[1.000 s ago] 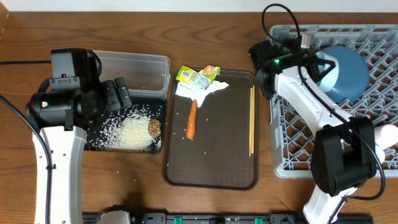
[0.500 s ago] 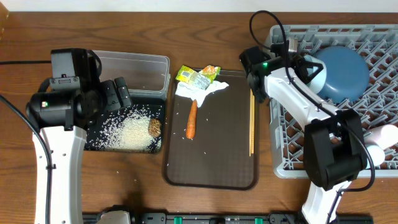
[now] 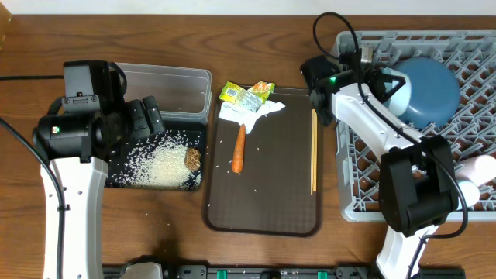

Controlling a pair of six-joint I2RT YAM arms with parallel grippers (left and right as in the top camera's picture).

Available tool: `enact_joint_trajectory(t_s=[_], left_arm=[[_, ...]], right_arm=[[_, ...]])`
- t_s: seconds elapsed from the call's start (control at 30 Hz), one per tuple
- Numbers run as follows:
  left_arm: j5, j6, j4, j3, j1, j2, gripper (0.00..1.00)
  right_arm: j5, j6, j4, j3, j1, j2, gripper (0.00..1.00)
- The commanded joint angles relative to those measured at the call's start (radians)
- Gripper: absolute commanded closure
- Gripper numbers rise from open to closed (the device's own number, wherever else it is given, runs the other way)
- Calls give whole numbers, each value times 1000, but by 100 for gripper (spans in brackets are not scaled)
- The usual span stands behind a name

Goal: Sort waste into correct bins and load items into the dishwasher rack
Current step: 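Release the bowl and move right gripper toward the brown tray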

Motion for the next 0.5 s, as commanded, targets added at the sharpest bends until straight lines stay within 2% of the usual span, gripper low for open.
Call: enact_joint_trajectory(t_s=[0.0, 0.2, 0.47], left_arm=[[-16, 17, -3, -1, 5, -5, 2], [-16, 17, -3, -1, 5, -5, 2], [-16, 17, -2, -1, 5, -5, 2]], right_arm=[[47, -56, 7, 0, -33, 6, 99], [-71, -55, 16, -1, -25, 7, 99], [-109, -56, 22, -2, -8, 16, 99]])
